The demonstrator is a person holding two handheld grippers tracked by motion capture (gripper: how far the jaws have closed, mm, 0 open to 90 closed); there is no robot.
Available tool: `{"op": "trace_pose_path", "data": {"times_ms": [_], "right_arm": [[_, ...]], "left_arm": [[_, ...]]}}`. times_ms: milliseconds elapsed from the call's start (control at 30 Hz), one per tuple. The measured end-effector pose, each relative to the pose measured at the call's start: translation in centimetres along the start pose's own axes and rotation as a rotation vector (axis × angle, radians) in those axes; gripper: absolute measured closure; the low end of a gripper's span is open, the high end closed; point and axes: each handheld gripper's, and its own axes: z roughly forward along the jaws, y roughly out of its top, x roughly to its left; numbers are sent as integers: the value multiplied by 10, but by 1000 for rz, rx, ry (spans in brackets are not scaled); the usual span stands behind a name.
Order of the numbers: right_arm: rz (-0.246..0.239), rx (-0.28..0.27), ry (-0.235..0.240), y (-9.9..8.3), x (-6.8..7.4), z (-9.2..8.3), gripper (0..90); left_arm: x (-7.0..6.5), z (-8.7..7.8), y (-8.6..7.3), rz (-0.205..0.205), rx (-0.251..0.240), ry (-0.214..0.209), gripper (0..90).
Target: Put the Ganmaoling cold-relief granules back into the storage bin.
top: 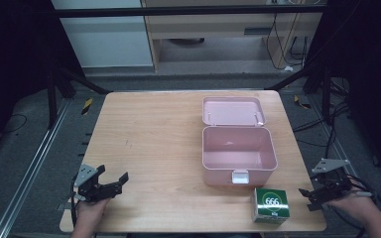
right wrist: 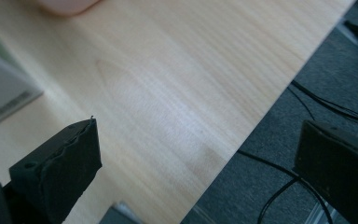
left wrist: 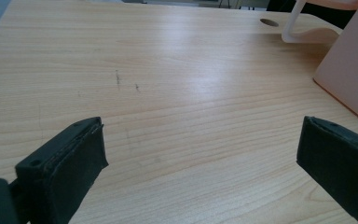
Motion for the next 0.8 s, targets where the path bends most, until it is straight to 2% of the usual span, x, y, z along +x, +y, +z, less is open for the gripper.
{"op": "trace_pose_path", "data": {"times_ms": [100,200,267,333,433,467,567,700,800], "right_arm": [[-86,65,46,3,-1,0,13],[-166,148,51,5,1,1,14],[-205,201,70,5,2,3,9],[-235,231,91,6,4,4,5],[-296,251,110,7,7,5,4],[-334,257,114,8,7,5,4],[-400,273,154,10,10,5,4],[-467,296,232,15,16,4,5],[-487,322,268,21,22,3,5]], "left_arm": [[0,0,0,-3,1,-3,2],[2,1,0,-17,6,-4,2],[3,1,0,-23,7,-7,1],[3,1,0,-22,10,-7,0],[3,3,0,-23,17,-7,0],[3,3,1,-33,13,-16,0],[2,4,2,-48,-3,-20,0],[2,4,2,-50,-3,-24,0],[4,3,2,-64,-11,-23,0]]}}
